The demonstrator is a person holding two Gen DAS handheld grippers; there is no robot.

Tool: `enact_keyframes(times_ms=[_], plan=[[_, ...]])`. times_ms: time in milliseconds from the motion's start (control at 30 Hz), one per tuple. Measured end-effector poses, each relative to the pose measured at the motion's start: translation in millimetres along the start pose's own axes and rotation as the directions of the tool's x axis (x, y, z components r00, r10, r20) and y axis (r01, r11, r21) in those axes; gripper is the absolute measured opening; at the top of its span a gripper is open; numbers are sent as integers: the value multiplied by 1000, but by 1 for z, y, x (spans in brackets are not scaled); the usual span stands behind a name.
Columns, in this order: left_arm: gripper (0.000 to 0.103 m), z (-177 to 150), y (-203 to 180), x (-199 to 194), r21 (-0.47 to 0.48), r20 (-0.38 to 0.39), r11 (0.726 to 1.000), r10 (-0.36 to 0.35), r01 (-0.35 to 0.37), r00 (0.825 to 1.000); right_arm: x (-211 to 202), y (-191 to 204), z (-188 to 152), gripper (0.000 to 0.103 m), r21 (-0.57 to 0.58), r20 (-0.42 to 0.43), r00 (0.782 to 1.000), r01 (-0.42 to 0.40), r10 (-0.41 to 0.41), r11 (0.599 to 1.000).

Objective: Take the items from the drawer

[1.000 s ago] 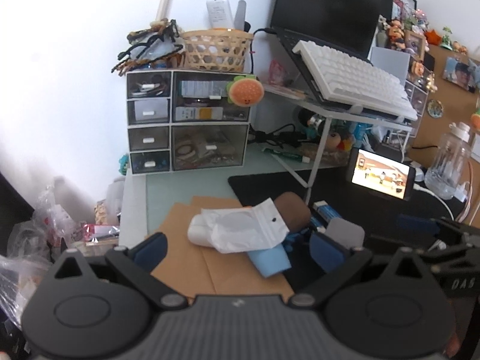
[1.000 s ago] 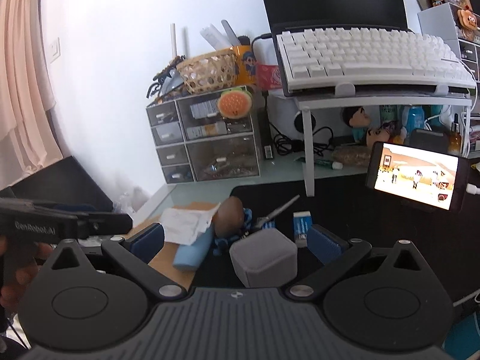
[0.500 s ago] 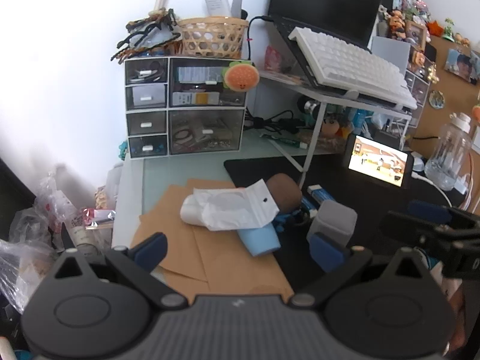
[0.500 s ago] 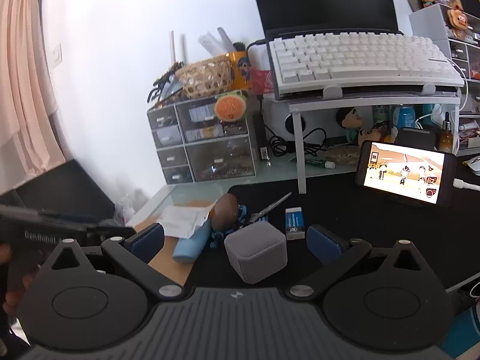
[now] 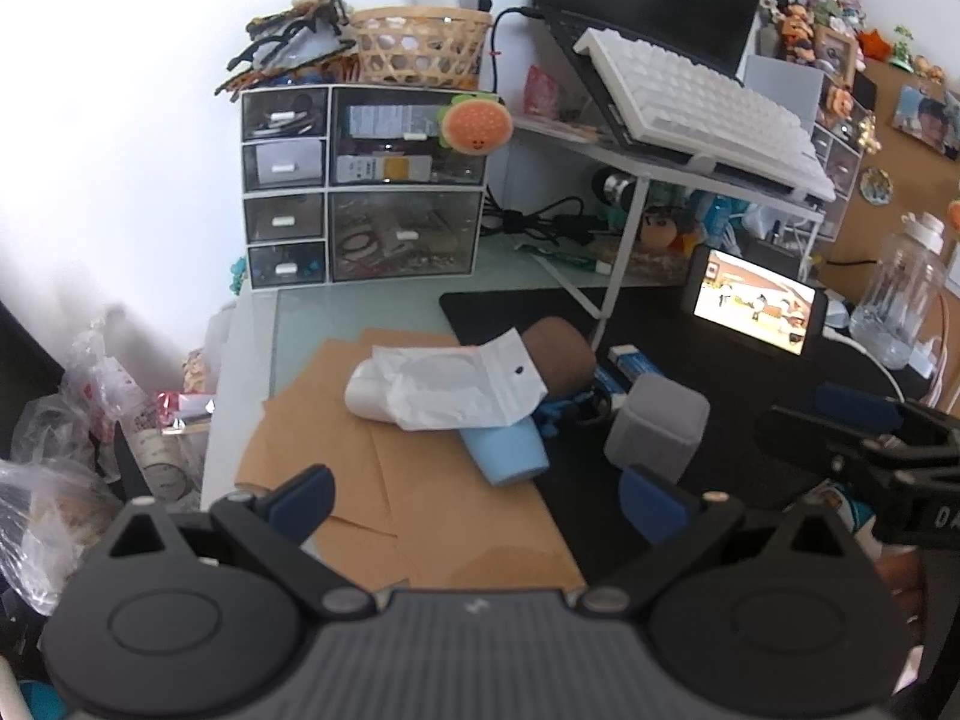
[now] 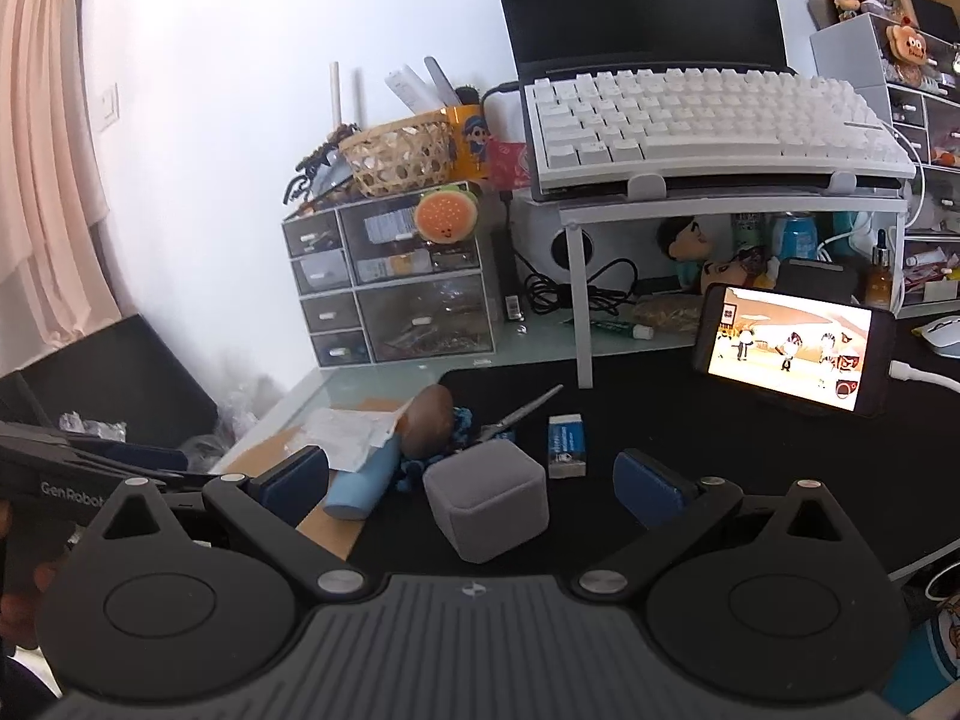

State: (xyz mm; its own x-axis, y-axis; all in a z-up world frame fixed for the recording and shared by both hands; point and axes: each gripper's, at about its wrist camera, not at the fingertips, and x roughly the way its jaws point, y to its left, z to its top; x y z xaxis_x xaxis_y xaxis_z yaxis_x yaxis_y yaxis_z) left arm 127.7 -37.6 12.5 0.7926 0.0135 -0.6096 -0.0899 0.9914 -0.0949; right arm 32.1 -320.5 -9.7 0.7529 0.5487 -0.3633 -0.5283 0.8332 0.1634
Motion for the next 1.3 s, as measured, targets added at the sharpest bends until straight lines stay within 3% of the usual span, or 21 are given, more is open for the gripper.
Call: enact_keyframes(times_ms=[300, 967, 1300], plan=[[103, -3, 3, 5, 5, -10, 1000, 16, -16, 1000, 13, -1, -5, 103, -20, -63, 998, -4, 3, 1000], [103, -2, 6, 20, 10, -17, 1000, 0, 0, 1000, 27, 1, -11, 103, -28, -119, 993, -25, 21, 999], [103, 1, 12, 20, 15, 24, 1000, -1, 0, 1000, 31, -1, -12, 103, -5, -128, 991, -43, 42, 999]])
